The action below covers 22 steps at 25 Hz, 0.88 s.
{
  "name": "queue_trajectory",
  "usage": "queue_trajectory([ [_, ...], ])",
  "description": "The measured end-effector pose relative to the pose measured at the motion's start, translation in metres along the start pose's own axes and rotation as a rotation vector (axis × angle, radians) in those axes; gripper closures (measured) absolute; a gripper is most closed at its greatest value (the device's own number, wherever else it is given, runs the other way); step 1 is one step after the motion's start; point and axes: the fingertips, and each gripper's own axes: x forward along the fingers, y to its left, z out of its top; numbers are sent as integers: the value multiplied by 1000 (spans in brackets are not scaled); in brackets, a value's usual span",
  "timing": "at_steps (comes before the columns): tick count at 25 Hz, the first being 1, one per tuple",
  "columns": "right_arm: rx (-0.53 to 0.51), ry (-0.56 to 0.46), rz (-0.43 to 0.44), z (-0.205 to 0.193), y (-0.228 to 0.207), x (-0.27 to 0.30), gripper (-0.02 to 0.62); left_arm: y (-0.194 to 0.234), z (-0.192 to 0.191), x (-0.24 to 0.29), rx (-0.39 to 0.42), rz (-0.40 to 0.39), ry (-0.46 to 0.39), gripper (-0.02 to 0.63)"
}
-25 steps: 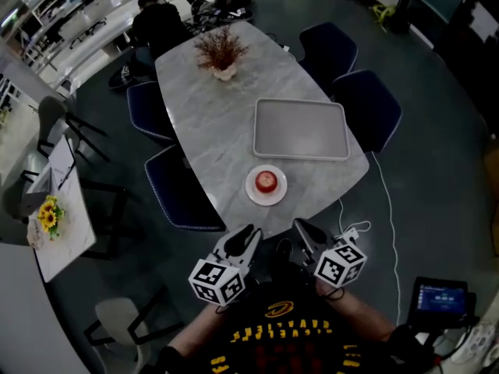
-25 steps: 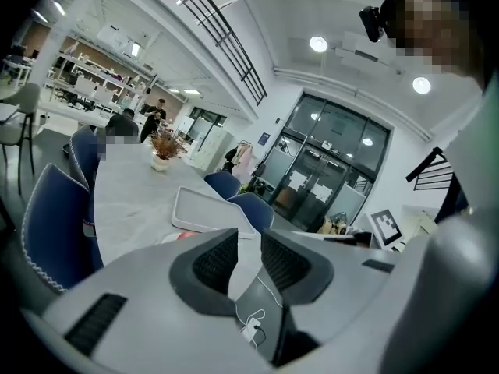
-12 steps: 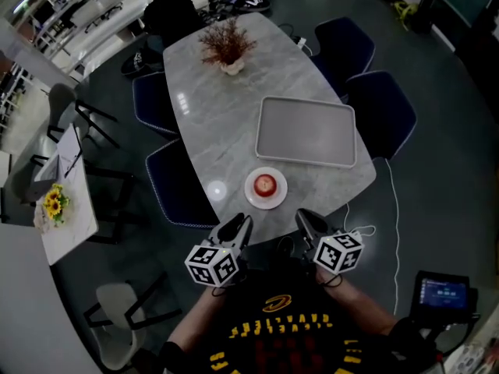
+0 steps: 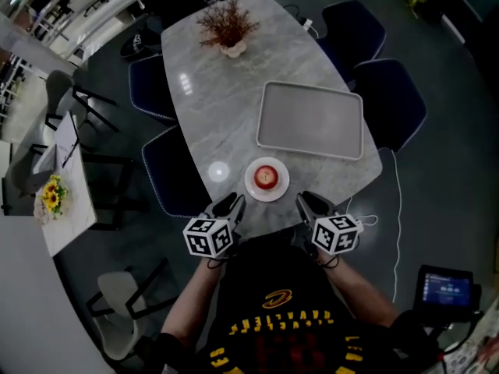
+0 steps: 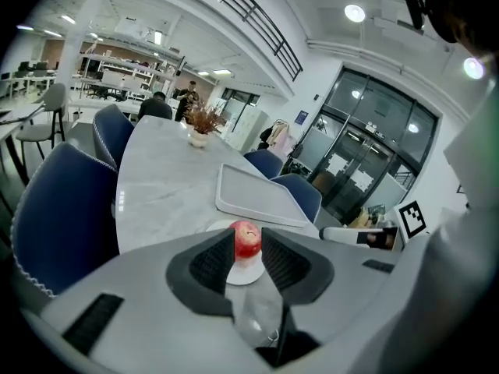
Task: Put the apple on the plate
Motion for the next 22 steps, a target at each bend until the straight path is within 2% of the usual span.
queue_trajectory([
  [5,-6,62,-36,-16,-15,22,531,27,-19,36,-57,0,101,511],
  [11,9,111,-82,-33,-32,55,531,55,-42,73,-55,23,206,511],
  [18,38,177,-129,-56,-47,74,531,73,-61,86,-68,54,262,511],
  [22,36,205,-140,-64,-48,75,531,73,-64,90,-75,50,277,479],
])
